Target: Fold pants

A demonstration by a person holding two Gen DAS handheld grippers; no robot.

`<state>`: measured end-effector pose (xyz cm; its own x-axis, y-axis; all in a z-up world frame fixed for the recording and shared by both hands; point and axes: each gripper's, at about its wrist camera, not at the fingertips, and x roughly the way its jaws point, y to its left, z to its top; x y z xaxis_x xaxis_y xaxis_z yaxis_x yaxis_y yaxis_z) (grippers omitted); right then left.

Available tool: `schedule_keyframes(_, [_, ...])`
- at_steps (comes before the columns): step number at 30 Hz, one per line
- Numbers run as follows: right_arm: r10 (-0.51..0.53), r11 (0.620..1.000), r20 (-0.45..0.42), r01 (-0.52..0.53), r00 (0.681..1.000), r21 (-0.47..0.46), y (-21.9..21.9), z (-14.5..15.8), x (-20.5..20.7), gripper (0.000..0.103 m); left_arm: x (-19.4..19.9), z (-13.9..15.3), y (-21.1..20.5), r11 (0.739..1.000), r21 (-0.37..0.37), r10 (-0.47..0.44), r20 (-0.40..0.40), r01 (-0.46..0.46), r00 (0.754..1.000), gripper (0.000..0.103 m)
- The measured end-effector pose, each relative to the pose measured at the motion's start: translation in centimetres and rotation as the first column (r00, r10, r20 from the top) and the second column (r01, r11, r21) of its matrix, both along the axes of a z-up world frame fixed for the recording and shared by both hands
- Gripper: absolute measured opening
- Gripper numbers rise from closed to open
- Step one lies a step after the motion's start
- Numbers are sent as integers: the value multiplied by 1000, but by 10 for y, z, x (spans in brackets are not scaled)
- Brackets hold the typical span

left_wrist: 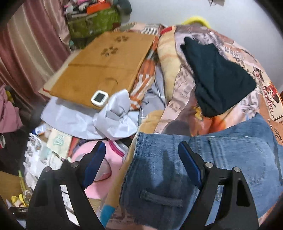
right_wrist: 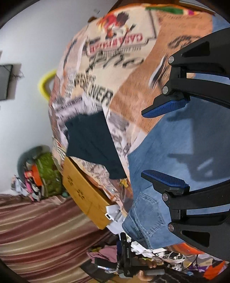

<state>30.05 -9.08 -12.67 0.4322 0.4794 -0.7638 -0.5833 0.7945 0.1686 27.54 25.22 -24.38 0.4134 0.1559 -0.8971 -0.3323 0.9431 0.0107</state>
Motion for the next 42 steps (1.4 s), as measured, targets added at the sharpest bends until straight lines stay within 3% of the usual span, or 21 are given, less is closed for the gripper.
schedule_keyframes(4, [27,1000,-77,-27,997,9,29,-23,25,57,12,-24,10,997,-71,26,-40,-29,999,83])
schedule_keyframes(6, [29,1000,-145,-27,989,15,41,-39,41,57,18,-33,11,991,-135,11,-51,-18,999,76])
schedule_keyframes(8, [31,999,-202,-28,979,21,49,-52,52,53,22,-41,10,978,-208,-11,-67,-3,998,59])
schedule_keyframes(12, [72,997,-290,-63,954,41,62,-74,55,27,19,-48,12,948,-319,-3,-48,-13,999,42])
schedule_keyframes(14, [95,995,-280,-88,955,37,66,-75,47,22,16,-49,16,931,-363,22,-36,-33,999,18])
schedule_keyframes(16, [110,994,-223,-113,969,0,70,-70,38,9,11,-47,16,937,-346,28,-30,-37,999,2])
schedule_keyframes(20, [108,992,-133,-116,985,-48,71,-59,27,4,1,-33,10,985,-174,17,1,-17,1000,3])
schedule_keyframes(23, [95,991,-84,-102,992,-82,74,-56,27,3,-11,-25,6,1000,-13,9,18,-8,1000,4])
schedule_keyframes(29, [76,984,-66,-85,995,-159,84,-65,27,4,-23,-47,4,1000,-7,-15,-63,14,998,7])
schedule_keyframes(33, [28,991,-95,-39,995,-125,70,-47,24,5,-36,-31,-5,999,33,-32,-69,35,997,12])
schedule_keyframes(36, [35,991,-64,-42,997,-123,64,-30,9,6,-48,-12,-14,998,46,-45,-34,47,998,33])
schedule_keyframes(38, [38,993,-48,-43,998,-110,56,-17,-4,10,-58,3,-22,997,51,-59,3,59,998,54])
schedule_keyframes(42, [46,995,-19,-47,999,-92,42,0,-31,21,-77,26,-37,995,71,-79,46,76,996,63])
